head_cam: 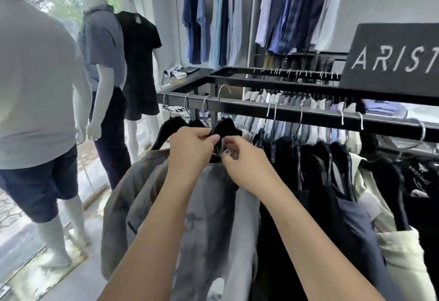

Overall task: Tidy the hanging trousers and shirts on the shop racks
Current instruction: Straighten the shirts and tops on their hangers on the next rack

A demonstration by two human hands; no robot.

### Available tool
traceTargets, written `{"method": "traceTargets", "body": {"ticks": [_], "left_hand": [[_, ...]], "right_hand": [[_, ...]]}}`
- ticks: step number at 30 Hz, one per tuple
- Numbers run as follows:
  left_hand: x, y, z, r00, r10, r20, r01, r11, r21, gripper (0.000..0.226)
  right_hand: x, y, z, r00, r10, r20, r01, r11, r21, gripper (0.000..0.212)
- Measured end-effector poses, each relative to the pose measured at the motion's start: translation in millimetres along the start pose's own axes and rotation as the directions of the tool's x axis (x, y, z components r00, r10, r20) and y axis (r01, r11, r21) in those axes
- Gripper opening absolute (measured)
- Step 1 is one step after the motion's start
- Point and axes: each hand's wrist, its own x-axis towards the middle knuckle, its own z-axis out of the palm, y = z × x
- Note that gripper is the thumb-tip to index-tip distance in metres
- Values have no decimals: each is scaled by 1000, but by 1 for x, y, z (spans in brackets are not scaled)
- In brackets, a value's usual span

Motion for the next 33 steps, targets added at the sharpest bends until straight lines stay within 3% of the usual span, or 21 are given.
{"method": "traceTargets", "body": {"ticks": [5,9,15,22,24,26,28,30,33], "left_hand": [[8,-1,14,998,30,46,-28,999,-36,9],[2,-8,28,994,3,111,2,999,-44,24],[-6,-19,37,998,-11,57,17,996,-88,18],[-14,-14,48,999,35,-36,-36,999,-32,15],[-26,-9,53,979,128,-162,-121,991,52,35],[-44,0,63,921,316,-227,-317,948,31,38],[-65,9,72,927,360,-105,-365,931,-29,40],[-75,5,84,972,215,95,-211,976,-54,50],[-71,-12,90,970,89,225,-83,996,-36,53]], "right_hand": [[-4,4,0,991,-24,-129,35,996,84,36],[-6,7,5,977,-38,-209,64,991,121,29],[-14,15,0,936,-1,-351,70,980,184,20],[-28,38,-21,858,105,-502,-124,992,-5,7],[-28,42,-26,842,106,-529,-170,983,-73,12],[-28,41,-27,860,109,-499,-209,966,-149,17],[-28,39,-25,890,116,-440,-239,942,-234,23],[-30,35,-25,908,118,-403,-253,920,-300,25],[-33,33,-33,914,132,-383,-279,891,-359,27]]}}
